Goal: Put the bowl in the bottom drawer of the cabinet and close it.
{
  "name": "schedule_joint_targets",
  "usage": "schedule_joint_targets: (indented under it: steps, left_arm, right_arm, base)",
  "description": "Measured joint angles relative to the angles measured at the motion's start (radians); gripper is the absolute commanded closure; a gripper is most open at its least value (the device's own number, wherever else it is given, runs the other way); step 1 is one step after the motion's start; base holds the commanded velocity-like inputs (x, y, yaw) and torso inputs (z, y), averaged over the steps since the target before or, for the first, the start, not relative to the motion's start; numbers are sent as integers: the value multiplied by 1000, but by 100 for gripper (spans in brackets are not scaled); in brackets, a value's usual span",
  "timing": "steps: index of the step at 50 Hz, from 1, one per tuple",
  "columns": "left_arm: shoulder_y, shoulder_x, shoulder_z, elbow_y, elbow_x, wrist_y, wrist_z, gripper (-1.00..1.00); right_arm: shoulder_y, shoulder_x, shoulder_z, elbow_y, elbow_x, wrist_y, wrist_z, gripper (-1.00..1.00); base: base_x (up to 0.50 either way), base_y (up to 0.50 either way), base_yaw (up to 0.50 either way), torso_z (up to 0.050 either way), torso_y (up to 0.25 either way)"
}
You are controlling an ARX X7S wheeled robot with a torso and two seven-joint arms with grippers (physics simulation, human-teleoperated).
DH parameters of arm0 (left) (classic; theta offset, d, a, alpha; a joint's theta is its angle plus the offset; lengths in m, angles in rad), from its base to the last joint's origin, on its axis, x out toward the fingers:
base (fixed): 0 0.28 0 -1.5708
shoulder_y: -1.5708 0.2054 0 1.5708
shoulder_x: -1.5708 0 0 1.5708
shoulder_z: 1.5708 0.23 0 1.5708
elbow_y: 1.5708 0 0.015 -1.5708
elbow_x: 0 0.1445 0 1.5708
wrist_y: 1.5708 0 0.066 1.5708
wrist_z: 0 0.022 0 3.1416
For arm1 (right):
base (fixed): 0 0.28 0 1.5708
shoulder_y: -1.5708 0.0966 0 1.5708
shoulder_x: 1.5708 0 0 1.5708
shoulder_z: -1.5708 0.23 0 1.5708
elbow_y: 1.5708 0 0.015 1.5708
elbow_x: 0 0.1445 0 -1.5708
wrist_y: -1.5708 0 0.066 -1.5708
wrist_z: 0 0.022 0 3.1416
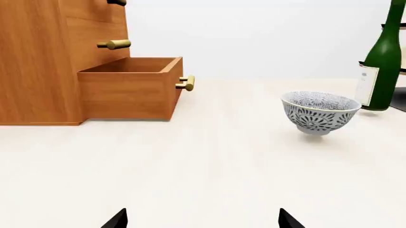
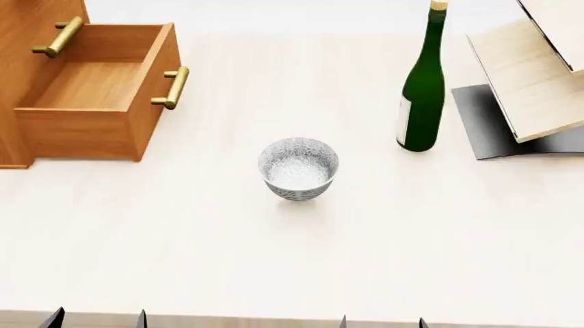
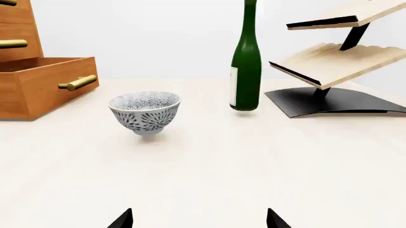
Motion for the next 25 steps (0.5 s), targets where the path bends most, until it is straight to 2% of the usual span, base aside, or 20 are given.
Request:
schedule_joint_targets:
  steps: [25]
  left_arm:
    - [-2, -51, 49, 30, -47, -9, -70, -100]
  right_arm:
    - [1, 51, -62, -45, 45, 27, 60, -100]
  base:
    - [0, 0, 0, 0, 0]
